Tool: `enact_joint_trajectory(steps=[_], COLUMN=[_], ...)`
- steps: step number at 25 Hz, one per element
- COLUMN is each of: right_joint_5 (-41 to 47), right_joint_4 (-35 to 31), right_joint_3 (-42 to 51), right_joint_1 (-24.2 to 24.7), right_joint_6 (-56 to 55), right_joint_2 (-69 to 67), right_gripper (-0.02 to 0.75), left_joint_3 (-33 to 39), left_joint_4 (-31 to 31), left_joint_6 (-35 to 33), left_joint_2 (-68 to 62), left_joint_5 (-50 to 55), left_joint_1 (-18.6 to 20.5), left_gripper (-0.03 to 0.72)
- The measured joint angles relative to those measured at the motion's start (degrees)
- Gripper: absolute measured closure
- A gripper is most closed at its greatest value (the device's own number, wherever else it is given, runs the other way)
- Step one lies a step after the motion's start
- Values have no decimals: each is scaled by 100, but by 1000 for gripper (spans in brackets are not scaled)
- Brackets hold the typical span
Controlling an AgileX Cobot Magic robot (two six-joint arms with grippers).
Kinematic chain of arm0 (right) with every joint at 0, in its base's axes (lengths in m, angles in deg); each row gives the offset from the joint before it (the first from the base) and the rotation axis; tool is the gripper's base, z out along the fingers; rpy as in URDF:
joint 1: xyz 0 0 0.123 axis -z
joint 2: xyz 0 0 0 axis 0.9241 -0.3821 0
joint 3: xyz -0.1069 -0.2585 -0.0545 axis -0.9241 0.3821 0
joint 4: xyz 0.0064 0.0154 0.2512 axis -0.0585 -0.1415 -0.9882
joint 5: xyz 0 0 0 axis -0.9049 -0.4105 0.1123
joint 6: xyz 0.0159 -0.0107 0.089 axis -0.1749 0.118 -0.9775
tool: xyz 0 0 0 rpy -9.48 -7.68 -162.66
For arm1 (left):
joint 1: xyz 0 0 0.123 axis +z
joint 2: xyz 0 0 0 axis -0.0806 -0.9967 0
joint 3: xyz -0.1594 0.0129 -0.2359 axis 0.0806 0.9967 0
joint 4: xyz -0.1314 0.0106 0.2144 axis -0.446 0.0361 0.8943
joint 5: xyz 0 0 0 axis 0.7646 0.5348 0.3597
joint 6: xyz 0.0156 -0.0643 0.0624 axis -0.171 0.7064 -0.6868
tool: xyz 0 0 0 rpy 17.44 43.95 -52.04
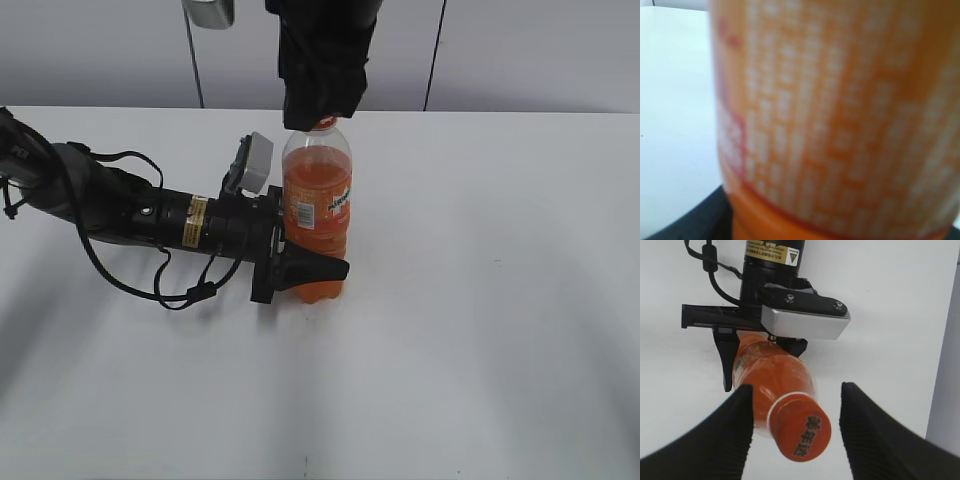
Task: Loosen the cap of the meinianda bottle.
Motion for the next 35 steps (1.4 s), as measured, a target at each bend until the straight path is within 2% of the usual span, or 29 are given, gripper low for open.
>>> enact_joint_trajectory(steps=[5,11,22,25,35], right_joint_5=[-5,-331,-21,-15,-15], right_joint_4=[-24,-40,-66,95,366], right_joint_3=[-236,-376,-507,-512,-276], right_joint_1=[0,0,0,0,0], right_joint_6=[-628,-3052,-7353,-8172,-9277], right_joint_2=[0,72,213,341,452], right_gripper=[321,321,321,321,321], left_joint_3=[0,0,0,0,0], left_joint_4=[0,0,0,0,21], left_joint_6=[12,16,67,202,243], left_joint_2=[0,0,0,0,0], left_joint_5=[0,0,3,28,28], left_joint_1=[0,0,0,0,0], left_gripper=[279,279,279,279,279])
